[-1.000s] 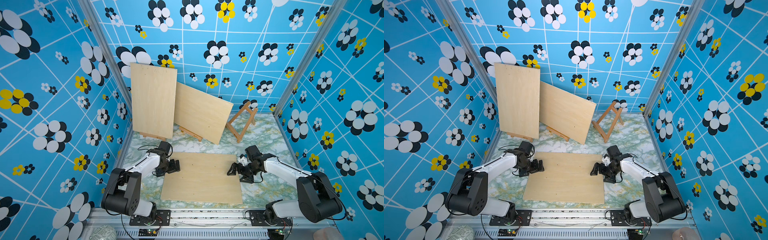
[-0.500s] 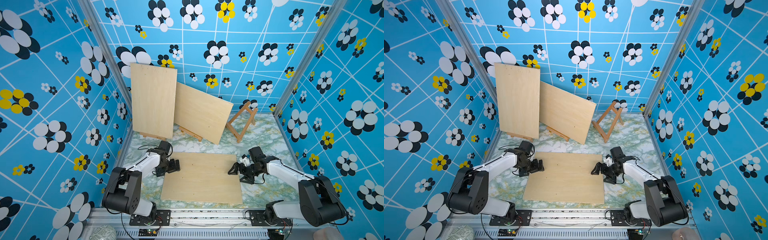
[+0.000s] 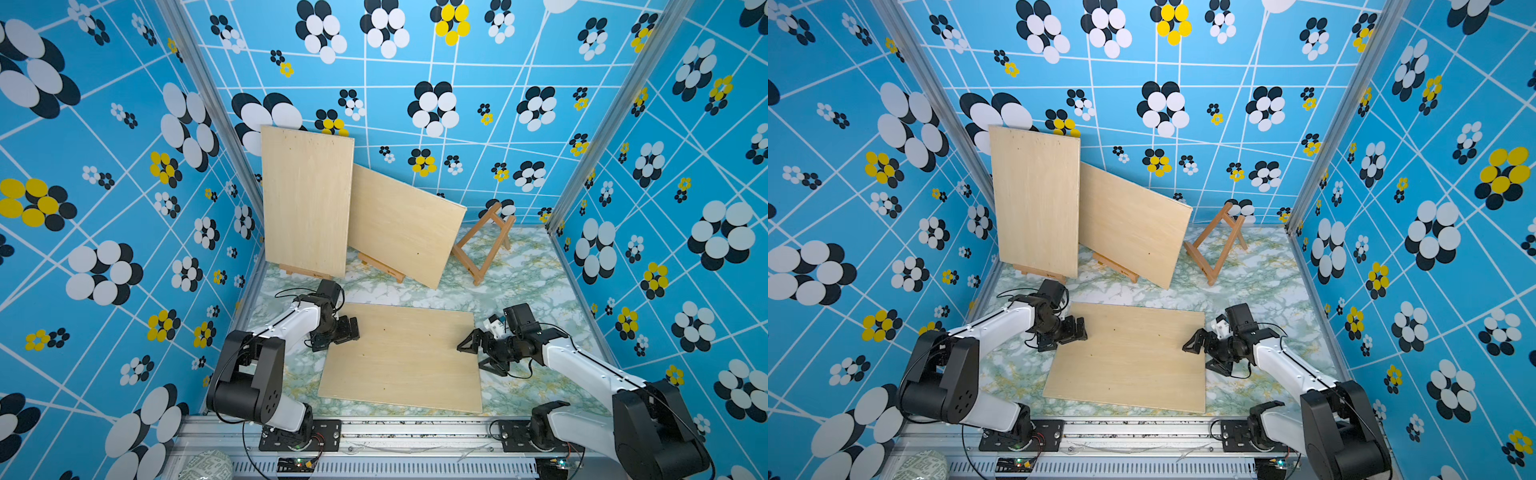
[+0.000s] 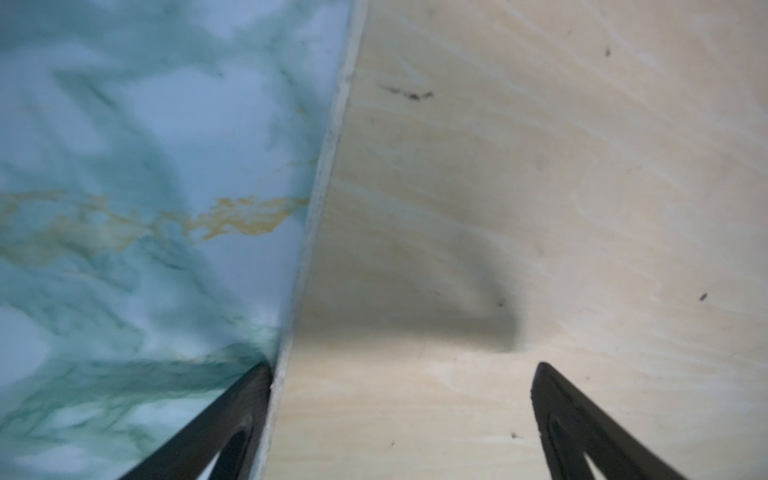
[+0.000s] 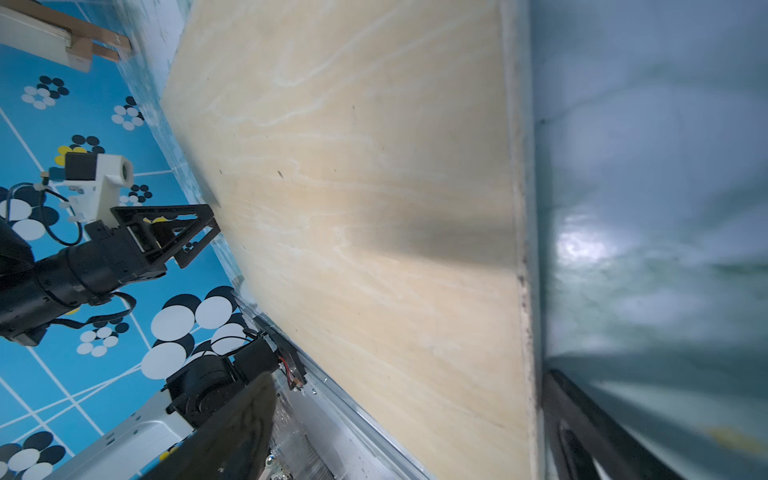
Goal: Assemble the easel
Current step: Pick up the drawing board from the center of the board.
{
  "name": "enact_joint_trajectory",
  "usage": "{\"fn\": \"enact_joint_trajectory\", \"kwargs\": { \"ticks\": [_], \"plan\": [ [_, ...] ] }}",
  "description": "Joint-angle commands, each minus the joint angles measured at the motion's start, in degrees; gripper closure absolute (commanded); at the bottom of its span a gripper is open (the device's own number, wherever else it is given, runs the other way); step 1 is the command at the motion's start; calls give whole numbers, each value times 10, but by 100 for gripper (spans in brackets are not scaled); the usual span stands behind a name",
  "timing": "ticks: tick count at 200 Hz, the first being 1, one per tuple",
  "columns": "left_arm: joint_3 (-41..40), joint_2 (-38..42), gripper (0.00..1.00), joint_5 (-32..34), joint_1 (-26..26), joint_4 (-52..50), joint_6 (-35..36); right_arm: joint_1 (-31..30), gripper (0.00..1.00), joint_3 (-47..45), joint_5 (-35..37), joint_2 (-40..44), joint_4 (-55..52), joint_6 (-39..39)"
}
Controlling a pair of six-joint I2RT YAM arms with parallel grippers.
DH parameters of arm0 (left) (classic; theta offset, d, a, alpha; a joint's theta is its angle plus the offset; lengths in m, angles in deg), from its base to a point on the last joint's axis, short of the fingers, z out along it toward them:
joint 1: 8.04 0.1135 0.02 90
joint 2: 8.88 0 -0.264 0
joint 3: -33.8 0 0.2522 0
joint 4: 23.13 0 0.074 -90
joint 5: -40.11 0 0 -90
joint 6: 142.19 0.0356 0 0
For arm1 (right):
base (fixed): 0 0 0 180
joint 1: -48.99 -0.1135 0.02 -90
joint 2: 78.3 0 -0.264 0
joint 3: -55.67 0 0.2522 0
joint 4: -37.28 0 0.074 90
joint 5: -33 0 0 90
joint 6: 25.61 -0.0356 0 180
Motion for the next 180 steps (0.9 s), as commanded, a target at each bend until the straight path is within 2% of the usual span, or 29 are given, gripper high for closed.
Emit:
{"fn": "enact_joint_trajectory", "kwargs": {
  "ticks": [1,87,180],
  "plan": [
    [-20,-43,1,-173,-14,91,-12,-20,1,17,-189,42,87,-52],
    [-26,-36,1,-207,5,98,-14,-21,2,42,-204,145,59,-102],
    [-28,-24,1,-225,11,97,-18,-28,2,88,-217,216,99,-190]
  ]
}}
